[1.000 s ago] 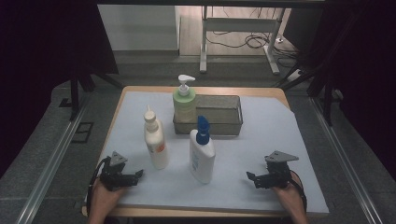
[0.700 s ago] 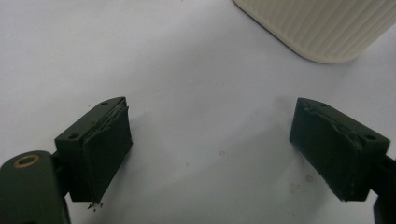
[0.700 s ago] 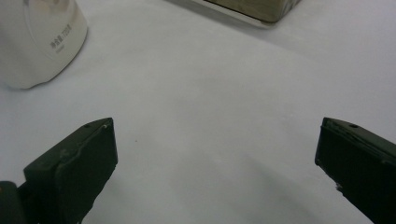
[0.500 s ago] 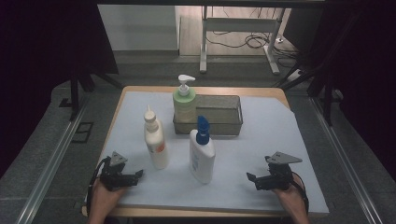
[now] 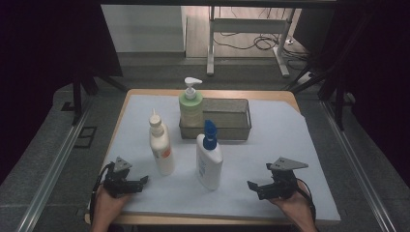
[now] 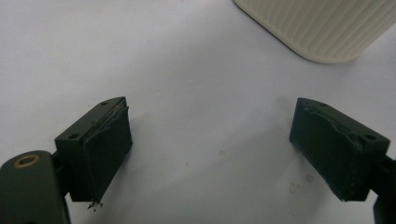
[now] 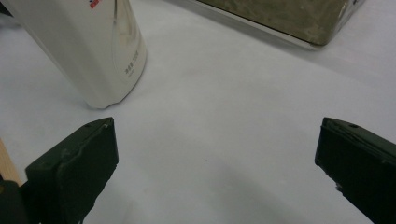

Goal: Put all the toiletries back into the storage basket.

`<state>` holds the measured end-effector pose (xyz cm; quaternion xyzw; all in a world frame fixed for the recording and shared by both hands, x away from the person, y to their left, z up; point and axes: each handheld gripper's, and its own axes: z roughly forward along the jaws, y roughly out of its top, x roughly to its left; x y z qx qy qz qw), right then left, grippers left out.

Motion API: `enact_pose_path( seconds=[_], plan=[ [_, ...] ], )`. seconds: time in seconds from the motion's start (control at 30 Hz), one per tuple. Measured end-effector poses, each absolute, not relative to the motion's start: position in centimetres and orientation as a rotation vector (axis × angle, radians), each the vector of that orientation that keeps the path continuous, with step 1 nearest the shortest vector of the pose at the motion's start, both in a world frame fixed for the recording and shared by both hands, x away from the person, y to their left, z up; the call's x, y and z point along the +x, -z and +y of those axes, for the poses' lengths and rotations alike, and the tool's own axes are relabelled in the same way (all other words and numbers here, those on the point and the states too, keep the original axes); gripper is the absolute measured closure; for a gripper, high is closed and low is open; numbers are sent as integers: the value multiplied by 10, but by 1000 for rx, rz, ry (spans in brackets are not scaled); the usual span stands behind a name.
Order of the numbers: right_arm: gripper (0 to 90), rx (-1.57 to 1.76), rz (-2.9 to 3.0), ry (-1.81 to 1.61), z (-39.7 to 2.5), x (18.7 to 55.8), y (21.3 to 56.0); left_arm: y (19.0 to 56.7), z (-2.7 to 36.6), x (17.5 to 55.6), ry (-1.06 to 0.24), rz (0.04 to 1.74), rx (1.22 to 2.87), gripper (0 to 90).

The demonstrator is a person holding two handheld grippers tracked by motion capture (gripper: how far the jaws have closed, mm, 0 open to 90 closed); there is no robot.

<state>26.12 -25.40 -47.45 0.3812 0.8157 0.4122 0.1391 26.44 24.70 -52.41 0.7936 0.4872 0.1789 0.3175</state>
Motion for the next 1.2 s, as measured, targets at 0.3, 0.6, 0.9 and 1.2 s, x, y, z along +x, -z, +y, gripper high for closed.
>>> enact_pose_path(
  seconds=[0.3,0.6,0.9,1.2],
  plan=[
    [1,1060,2395,-1193,-232,262,467,524,247,264,-470,1283,2088,124],
    [81,971,2433,-1249,-206,259,461,524,247,264,-470,1283,2088,124],
    [130,908,2444,-1294,-182,260,457,524,247,264,-470,1283,2088,124],
    [138,887,2438,-1262,-158,264,460,524,247,265,-469,1282,2088,124]
  ],
)
